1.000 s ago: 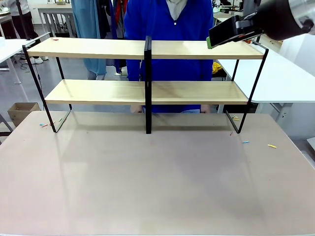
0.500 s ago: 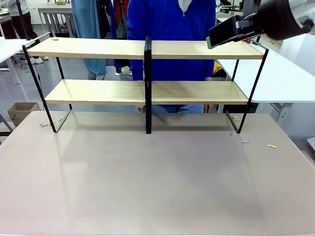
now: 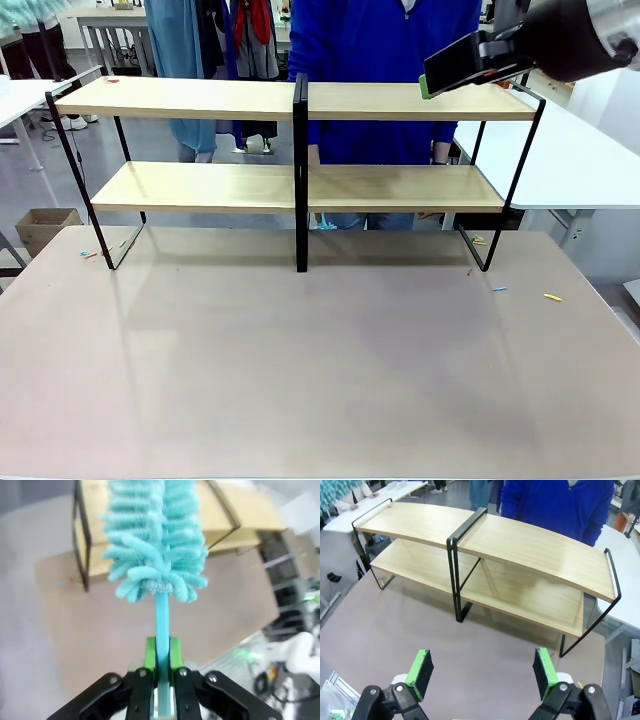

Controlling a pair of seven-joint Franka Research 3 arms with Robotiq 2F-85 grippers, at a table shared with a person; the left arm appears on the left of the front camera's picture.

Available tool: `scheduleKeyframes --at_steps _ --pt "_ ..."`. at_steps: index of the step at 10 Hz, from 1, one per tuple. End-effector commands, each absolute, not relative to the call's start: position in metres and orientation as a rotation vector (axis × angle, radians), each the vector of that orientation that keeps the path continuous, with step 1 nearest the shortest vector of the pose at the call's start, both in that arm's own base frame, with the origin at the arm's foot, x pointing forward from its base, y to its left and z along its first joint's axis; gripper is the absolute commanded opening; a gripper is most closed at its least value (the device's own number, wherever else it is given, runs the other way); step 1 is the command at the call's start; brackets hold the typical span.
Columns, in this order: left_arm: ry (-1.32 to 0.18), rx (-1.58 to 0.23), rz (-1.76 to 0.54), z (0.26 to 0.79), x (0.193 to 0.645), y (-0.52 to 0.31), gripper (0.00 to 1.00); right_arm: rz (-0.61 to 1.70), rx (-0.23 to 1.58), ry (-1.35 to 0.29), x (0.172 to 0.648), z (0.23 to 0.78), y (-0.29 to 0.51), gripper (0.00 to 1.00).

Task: Clean the shelves.
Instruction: Clean another randomly selected level of the Shelf with the Duster.

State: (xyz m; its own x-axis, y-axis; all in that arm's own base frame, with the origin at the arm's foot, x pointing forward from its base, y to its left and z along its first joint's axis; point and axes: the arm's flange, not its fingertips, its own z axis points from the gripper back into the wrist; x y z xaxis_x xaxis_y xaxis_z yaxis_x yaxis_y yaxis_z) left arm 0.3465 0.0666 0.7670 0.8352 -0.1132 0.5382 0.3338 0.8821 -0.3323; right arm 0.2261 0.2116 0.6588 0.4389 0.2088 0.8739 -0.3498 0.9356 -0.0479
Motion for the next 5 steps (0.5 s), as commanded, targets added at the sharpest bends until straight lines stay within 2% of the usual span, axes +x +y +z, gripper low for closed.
scheduleKeyframes --at_steps 1,5 --pt "-0.409 -0.319 -0.305 0.747 0.353 0.006 0.12 0.349 0.157 -1.058 0.227 0.660 0.210 1.00" --pt "-0.378 -0.219 -0.206 0.718 0.380 -0.039 0.12 0.349 0.157 -1.058 0.227 0.660 0.210 1.00"
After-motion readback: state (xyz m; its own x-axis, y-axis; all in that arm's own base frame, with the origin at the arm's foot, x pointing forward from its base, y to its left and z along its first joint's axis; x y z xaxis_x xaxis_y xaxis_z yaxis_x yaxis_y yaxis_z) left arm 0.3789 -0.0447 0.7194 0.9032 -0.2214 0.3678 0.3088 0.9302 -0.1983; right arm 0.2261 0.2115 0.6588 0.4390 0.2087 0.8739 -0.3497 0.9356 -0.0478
